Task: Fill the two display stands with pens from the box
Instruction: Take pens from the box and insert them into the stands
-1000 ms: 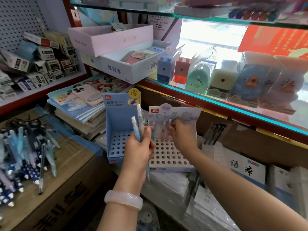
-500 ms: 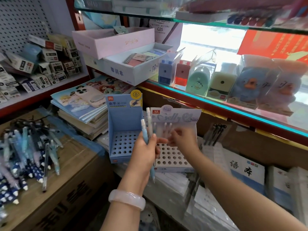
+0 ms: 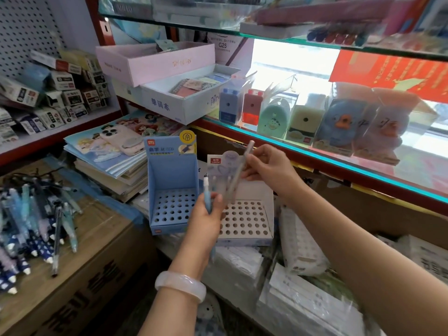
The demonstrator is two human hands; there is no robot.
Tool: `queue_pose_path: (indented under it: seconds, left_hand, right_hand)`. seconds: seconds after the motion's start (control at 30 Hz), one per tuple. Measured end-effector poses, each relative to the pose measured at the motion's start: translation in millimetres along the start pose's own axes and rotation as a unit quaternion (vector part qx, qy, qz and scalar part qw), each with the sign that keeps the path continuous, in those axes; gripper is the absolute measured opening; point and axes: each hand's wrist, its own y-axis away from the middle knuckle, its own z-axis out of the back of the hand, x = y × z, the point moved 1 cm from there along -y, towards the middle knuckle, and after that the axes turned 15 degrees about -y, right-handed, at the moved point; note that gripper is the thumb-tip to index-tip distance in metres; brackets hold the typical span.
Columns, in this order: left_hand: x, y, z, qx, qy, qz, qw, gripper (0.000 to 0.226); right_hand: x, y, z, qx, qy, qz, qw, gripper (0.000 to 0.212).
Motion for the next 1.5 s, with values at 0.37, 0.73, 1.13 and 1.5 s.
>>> queue_pose_path:
  seconds: [0.37,0.73,1.13,1.5]
  left_hand:
    - [6.2,-8.9,12.1,-0.125,-0.131,0.011,0.983,0.02]
    - [4.0,-19.4,9.5,-0.127,-0.061,0.061,0.988,0.023]
    - [5.5,-16.8,13.2,-0.082,-0.031,0.031,0.996,0.03]
    - [7.1,-9.3,10.1,-0.049,-0.018,0.034,0.998,0.021]
  right_hand:
    - [-74.5,-2.1,9.5,-0.086,0.256,0.082,0.959,0.006]
    - [-93.4,-19.8,2.7,-0.09,0.29,0.085,0.949,0.006]
    - [-105.3,-22.3,-2.3,-0.075,0.339,-0.05,0.936,0.012]
    - [-41.2,27.7,-37.6,0.015,0.036,0.027,0.999,0.012]
